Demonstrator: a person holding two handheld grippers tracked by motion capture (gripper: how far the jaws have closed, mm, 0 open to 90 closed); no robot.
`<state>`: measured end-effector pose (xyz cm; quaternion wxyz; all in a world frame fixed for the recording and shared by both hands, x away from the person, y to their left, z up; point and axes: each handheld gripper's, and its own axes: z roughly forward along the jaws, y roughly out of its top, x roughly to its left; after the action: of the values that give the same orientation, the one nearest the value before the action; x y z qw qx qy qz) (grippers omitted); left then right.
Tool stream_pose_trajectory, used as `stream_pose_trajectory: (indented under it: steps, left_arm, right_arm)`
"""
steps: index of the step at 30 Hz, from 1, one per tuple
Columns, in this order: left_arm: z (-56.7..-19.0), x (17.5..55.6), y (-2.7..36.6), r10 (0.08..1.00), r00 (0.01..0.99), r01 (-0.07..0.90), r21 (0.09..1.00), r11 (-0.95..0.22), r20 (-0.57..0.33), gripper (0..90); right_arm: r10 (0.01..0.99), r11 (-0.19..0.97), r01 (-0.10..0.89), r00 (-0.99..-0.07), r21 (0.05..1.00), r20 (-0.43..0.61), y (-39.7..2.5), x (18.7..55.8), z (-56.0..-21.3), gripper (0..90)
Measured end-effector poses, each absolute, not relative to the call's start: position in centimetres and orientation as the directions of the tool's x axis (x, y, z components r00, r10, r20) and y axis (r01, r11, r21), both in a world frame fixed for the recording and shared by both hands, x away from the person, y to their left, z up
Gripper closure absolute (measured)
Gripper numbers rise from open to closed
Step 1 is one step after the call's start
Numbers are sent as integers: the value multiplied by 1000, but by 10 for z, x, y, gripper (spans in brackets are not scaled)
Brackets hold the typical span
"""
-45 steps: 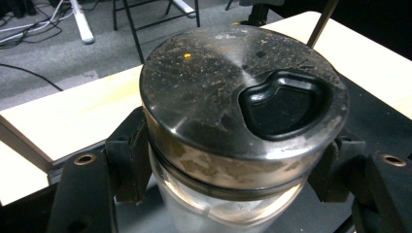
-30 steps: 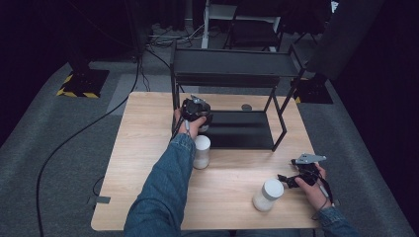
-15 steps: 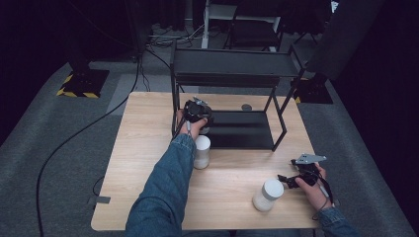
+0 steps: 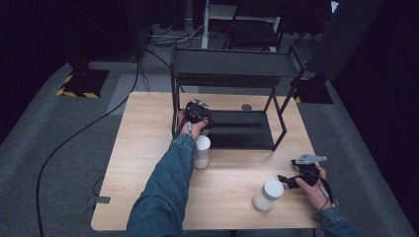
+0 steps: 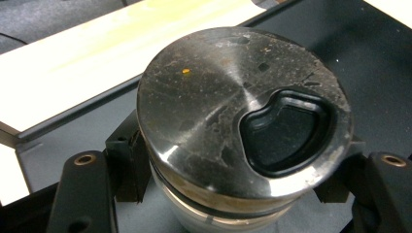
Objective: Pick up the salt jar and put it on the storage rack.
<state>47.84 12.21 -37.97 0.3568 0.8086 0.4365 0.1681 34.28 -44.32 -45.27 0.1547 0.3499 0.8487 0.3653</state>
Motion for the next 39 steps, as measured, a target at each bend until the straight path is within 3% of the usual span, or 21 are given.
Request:
stream_pose_trajectory:
  steps: [20, 24, 39]
  left_arm:
    - [-381, 479, 121, 823, 567, 601, 704, -378, -43, 298]
    - [-380, 474, 123, 835, 547, 592, 732, -337, -58, 170]
    - [-362, 443, 130, 823, 569, 466, 828, -313, -9, 123]
  right_arm:
    - [707, 488, 481, -707, 728, -7, -443, 343, -453, 16]
    - [706, 490, 480, -708, 728, -8, -443, 343, -453, 16]
    - [706, 490, 480, -708, 727, -8, -443, 343, -453, 16]
